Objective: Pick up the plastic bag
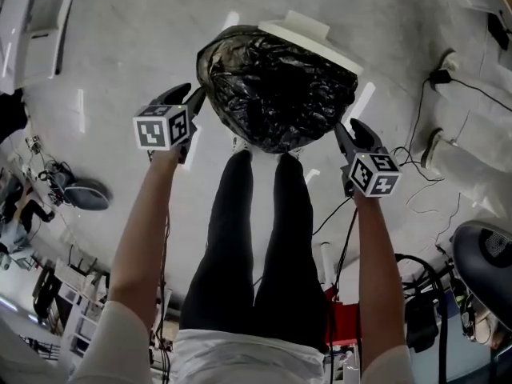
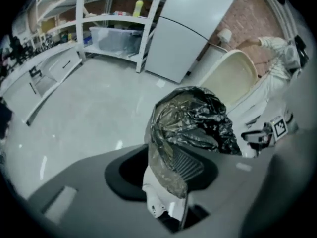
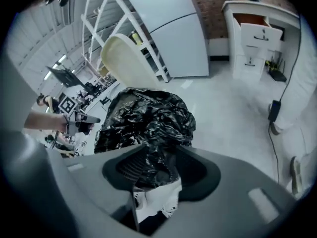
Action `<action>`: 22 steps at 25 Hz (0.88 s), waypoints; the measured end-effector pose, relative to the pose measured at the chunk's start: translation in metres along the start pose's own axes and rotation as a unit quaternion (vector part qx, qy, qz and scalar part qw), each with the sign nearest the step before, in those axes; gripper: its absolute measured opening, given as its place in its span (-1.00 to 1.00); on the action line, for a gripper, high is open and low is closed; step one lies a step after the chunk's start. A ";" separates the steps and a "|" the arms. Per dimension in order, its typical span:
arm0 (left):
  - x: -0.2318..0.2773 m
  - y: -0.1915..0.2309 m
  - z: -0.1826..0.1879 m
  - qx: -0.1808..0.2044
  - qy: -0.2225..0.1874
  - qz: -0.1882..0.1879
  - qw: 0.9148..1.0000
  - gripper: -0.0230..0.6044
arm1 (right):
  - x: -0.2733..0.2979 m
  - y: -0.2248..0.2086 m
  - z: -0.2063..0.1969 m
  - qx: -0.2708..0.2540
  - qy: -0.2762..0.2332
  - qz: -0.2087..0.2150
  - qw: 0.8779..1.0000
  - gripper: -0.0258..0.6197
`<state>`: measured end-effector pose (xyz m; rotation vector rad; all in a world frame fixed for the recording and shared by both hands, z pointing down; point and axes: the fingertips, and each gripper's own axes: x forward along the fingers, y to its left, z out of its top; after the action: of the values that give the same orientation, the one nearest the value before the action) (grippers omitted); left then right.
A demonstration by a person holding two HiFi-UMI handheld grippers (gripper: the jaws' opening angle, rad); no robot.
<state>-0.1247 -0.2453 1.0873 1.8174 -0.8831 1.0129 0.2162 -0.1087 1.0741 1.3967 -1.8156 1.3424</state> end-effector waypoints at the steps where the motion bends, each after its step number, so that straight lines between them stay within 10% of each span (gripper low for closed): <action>1: 0.006 0.002 0.000 -0.009 0.001 -0.007 1.000 -0.35 | 0.007 -0.006 -0.001 0.018 -0.004 0.000 1.000 -0.30; 8: 0.045 0.000 -0.017 -0.057 0.005 -0.081 0.995 -0.02 | 0.048 -0.023 -0.012 0.165 -0.017 0.071 0.984 0.30; 12: 0.063 -0.011 -0.019 -0.091 -0.001 -0.139 0.986 -0.20 | 0.068 -0.019 -0.014 0.233 -0.020 0.139 0.962 0.31; 15: 0.066 -0.005 -0.018 -0.068 -0.007 -0.109 0.992 -0.91 | 0.070 -0.020 -0.014 0.208 -0.023 0.119 0.971 -0.33; 18: 0.055 -0.009 -0.021 -0.050 -0.007 -0.089 0.995 -0.91 | 0.059 -0.013 -0.017 0.170 -0.013 0.096 0.981 -0.90; 22: 0.026 -0.020 -0.021 -0.022 -0.005 -0.062 0.998 -0.91 | 0.034 0.005 -0.017 0.122 0.004 0.084 0.989 -0.92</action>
<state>-0.1032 -0.2227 1.1103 1.8184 -0.7832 0.9011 0.1960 -0.1085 1.1067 1.3810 -1.8468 1.7026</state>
